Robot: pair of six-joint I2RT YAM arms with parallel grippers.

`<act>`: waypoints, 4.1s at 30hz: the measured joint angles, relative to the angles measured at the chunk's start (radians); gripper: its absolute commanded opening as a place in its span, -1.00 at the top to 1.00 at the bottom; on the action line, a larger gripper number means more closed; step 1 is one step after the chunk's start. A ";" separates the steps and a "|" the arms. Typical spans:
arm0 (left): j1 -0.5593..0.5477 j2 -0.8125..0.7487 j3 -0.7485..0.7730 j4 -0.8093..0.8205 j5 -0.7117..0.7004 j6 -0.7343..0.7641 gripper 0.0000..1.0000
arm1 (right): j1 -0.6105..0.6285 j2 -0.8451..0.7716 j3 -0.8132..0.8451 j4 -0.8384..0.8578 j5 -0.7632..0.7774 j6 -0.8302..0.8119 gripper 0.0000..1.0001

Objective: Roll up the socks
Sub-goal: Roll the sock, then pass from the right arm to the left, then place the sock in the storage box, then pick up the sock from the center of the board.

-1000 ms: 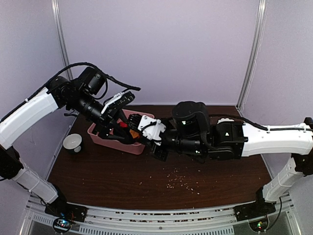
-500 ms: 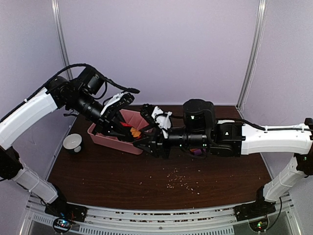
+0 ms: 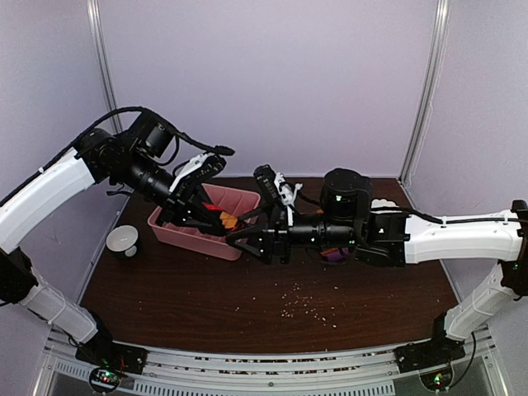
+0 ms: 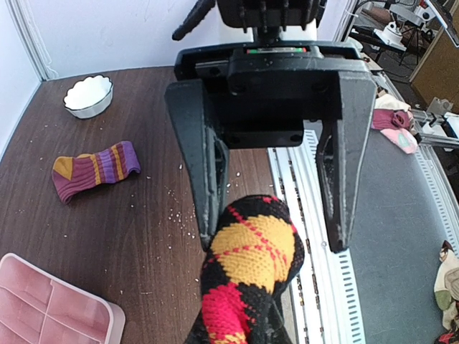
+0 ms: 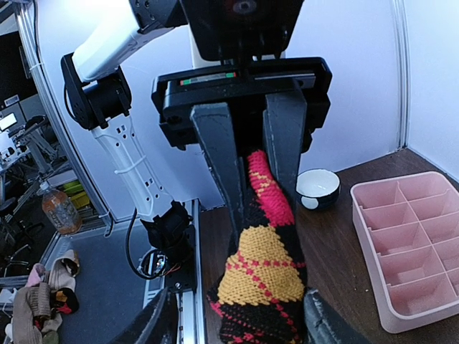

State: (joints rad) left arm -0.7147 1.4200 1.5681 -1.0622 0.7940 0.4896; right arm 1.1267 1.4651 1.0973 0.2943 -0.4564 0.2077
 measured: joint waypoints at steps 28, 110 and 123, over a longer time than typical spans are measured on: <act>0.201 0.095 0.087 -0.161 0.298 -0.051 -0.40 | 0.009 0.052 -0.026 0.197 0.148 0.075 1.00; 0.523 0.727 0.476 0.093 -0.755 -0.202 -0.96 | -0.045 -0.174 -0.209 -0.104 0.692 0.037 -0.92; 0.583 -0.031 -0.051 0.053 -0.682 -0.085 -0.96 | -0.337 0.098 -0.015 -0.502 0.805 0.191 -0.95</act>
State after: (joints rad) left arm -0.1318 1.3891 1.5169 -1.0096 0.1116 0.4046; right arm 0.7895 1.5635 1.0821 -0.2073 0.3481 0.3985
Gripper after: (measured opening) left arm 0.979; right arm 0.995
